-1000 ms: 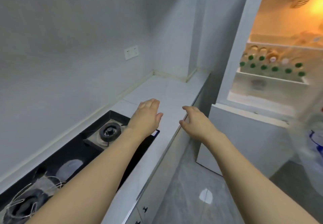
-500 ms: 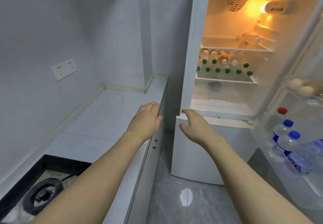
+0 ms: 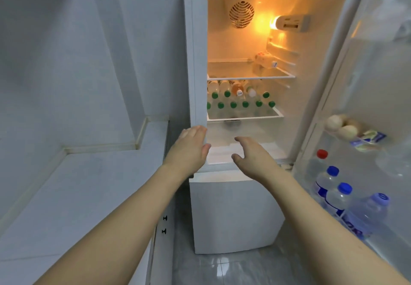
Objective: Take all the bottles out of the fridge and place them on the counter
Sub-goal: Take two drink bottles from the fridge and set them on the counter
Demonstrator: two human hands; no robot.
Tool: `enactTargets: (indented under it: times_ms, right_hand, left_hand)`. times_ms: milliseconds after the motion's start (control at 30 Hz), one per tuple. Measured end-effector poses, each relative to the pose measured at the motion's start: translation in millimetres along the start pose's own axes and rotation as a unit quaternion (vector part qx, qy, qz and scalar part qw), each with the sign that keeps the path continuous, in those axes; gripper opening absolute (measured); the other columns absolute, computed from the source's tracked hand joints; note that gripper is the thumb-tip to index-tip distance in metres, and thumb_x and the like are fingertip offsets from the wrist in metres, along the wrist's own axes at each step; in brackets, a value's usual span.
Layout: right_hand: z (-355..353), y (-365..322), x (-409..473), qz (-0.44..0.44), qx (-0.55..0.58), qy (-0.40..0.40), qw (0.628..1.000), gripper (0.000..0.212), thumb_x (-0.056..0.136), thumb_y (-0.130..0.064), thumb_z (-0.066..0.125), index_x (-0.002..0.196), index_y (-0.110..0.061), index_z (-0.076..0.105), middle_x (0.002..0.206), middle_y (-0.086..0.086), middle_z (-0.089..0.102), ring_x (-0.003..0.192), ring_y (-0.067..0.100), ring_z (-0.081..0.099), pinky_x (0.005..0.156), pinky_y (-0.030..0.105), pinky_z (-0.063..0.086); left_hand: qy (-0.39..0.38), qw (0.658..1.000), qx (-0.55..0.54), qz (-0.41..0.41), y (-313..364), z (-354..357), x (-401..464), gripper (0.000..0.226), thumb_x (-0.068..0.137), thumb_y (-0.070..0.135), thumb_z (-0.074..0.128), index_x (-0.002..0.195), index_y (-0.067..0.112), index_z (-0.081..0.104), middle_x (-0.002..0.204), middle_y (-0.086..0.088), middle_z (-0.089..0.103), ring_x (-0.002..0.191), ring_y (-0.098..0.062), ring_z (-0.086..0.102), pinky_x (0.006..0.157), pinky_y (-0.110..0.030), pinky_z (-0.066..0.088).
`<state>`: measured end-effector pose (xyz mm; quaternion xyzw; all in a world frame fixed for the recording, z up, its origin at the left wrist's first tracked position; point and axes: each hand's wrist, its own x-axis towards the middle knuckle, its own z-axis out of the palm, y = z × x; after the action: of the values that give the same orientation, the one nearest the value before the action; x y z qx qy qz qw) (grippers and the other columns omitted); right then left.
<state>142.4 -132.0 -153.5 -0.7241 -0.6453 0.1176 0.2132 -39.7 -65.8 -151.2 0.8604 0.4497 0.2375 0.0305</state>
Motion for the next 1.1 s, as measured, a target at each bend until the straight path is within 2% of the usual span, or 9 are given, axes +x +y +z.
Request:
enactTargets:
  times_ms: [233, 400, 533, 600, 700, 767, 967, 1100]
  right_hand:
    - [-36, 43, 66, 0.017, 0.009, 0.048, 0.999, 0.054, 0.096, -0.022, 0.051, 0.147, -0.015, 0.034, 0.151, 0.005, 0.037, 0.137, 0.021, 0.036, 0.111, 0.032, 0.028]
    - [-59, 71, 132, 0.019, 0.022, 0.078, 0.997, 0.052, 0.095, -0.020, 0.052, 0.144, -0.010, 0.038, 0.148, 0.008, 0.040, 0.136, 0.023, 0.037, 0.109, 0.033, 0.030]
    - [-87, 87, 189, 0.023, 0.052, 0.141, 0.988, 0.038, 0.090, -0.020, 0.052, 0.128, -0.016, 0.052, 0.127, 0.005, 0.055, 0.116, 0.028, 0.053, 0.090, 0.036, 0.045]
    - [-99, 94, 217, 0.021, 0.074, 0.166, 0.983, 0.033, 0.089, -0.027, 0.049, 0.121, -0.021, 0.055, 0.121, 0.004, 0.058, 0.111, 0.028, 0.056, 0.090, 0.043, 0.050]
    - [-106, 108, 251, 0.035, 0.072, 0.191, 0.978, 0.041, 0.091, -0.023, 0.050, 0.132, -0.014, 0.050, 0.133, 0.008, 0.053, 0.121, 0.028, 0.051, 0.098, 0.044, 0.046]
    - [-108, 115, 272, 0.048, 0.060, 0.201, 0.977, 0.041, 0.094, -0.019, 0.049, 0.134, -0.011, 0.048, 0.137, 0.009, 0.049, 0.120, 0.029, 0.051, 0.098, 0.041, 0.045]
    - [-112, 139, 336, 0.075, 0.065, 0.239, 0.966, 0.041, 0.090, -0.018, 0.052, 0.130, -0.008, 0.049, 0.132, 0.012, 0.051, 0.118, 0.029, 0.050, 0.096, 0.041, 0.044]
    - [-131, 159, 372, 0.097, 0.012, 0.254, 0.962, 0.046, 0.089, -0.018, 0.053, 0.132, -0.005, 0.044, 0.131, 0.014, 0.048, 0.117, 0.031, 0.050, 0.094, 0.043, 0.044]
  left_hand:
    - [0.000, 0.998, 0.000, 0.062, 21, 25, 95, 0.045, 0.099, 0.030, 0.049, 0.139, 0.012, 0.040, 0.143, -0.007, 0.044, 0.129, -0.025, 0.042, 0.105, -0.038, 0.037]
    - [0.019, 0.996, 0.007, 0.082, 33, 40, 170, 0.038, 0.096, 0.024, 0.052, 0.131, 0.009, 0.047, 0.133, -0.010, 0.050, 0.119, -0.029, 0.047, 0.098, -0.042, 0.042]
    - [0.050, 0.995, 0.013, 0.091, 45, 45, 235, 0.036, 0.094, 0.024, 0.053, 0.127, 0.009, 0.050, 0.128, -0.011, 0.053, 0.115, -0.032, 0.050, 0.090, -0.048, 0.046]
    - [0.060, 0.994, 0.004, 0.094, 49, 46, 263, 0.038, 0.094, 0.023, 0.053, 0.128, 0.006, 0.050, 0.126, -0.013, 0.052, 0.116, -0.031, 0.049, 0.091, -0.045, 0.045]
    - [0.057, 0.995, 0.000, 0.085, 53, 52, 298, 0.043, 0.097, 0.026, 0.051, 0.135, 0.007, 0.046, 0.131, -0.013, 0.050, 0.118, -0.030, 0.048, 0.095, -0.040, 0.041]
    - [0.059, 0.996, 0.003, 0.072, 52, 58, 321, 0.043, 0.098, 0.028, 0.051, 0.136, 0.009, 0.045, 0.134, -0.011, 0.050, 0.119, -0.028, 0.048, 0.097, -0.039, 0.041]
    - [0.037, 0.999, -0.002, 0.026, 41, 78, 371, 0.046, 0.099, 0.033, 0.048, 0.140, 0.014, 0.042, 0.141, -0.007, 0.046, 0.127, -0.024, 0.045, 0.103, -0.038, 0.041]
    - [0.021, 1.000, -0.020, -0.005, 30, 90, 402, 0.045, 0.100, 0.034, 0.047, 0.139, 0.013, 0.042, 0.138, -0.008, 0.047, 0.122, -0.026, 0.047, 0.098, -0.039, 0.043]
